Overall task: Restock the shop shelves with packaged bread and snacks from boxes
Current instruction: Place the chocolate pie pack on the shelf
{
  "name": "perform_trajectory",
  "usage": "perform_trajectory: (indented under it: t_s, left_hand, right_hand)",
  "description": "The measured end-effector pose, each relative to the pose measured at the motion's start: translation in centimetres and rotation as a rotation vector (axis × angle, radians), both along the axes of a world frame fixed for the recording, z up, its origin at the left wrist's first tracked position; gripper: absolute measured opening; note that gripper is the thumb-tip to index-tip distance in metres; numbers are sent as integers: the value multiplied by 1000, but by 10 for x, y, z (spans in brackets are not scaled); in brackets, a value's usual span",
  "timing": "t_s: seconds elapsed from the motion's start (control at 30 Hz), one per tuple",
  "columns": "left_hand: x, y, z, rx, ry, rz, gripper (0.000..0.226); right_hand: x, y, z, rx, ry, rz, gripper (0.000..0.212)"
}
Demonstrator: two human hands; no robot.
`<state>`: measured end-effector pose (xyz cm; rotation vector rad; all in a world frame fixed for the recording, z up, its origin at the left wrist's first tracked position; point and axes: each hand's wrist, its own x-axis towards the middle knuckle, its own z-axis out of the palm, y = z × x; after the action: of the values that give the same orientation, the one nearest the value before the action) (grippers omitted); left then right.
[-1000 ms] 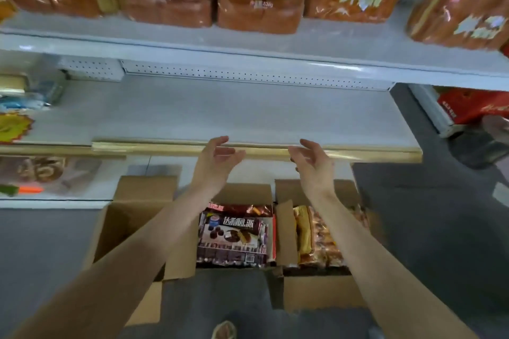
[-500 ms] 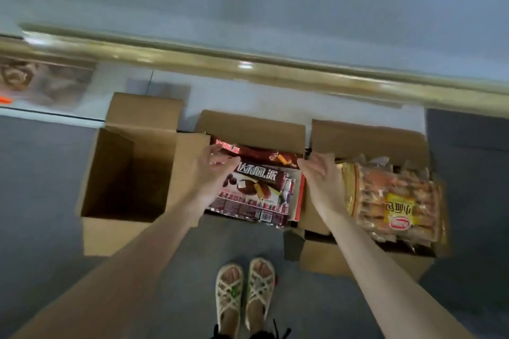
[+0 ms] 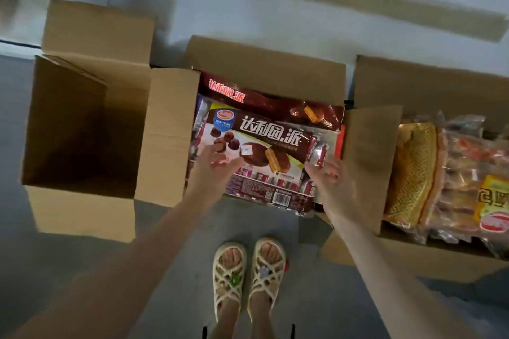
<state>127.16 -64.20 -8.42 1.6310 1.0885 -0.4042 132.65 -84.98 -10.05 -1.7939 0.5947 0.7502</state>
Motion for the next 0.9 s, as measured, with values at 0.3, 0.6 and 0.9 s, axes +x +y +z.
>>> perform_trajectory:
  t_s: [0.3,0.6,0.9]
  left_hand:
    - [-8,6,-48,32,-28,20,39]
    - [-8,8,-61,69,-19,24,46]
    - [-8,10,-63,115,-11,-12,41]
  right_hand:
    - [-6,-1,-56,44,-23,50,70]
    - [-3,8,-82,-52,54,22,110]
    - [-2,6,-84,-121,50,-35,80]
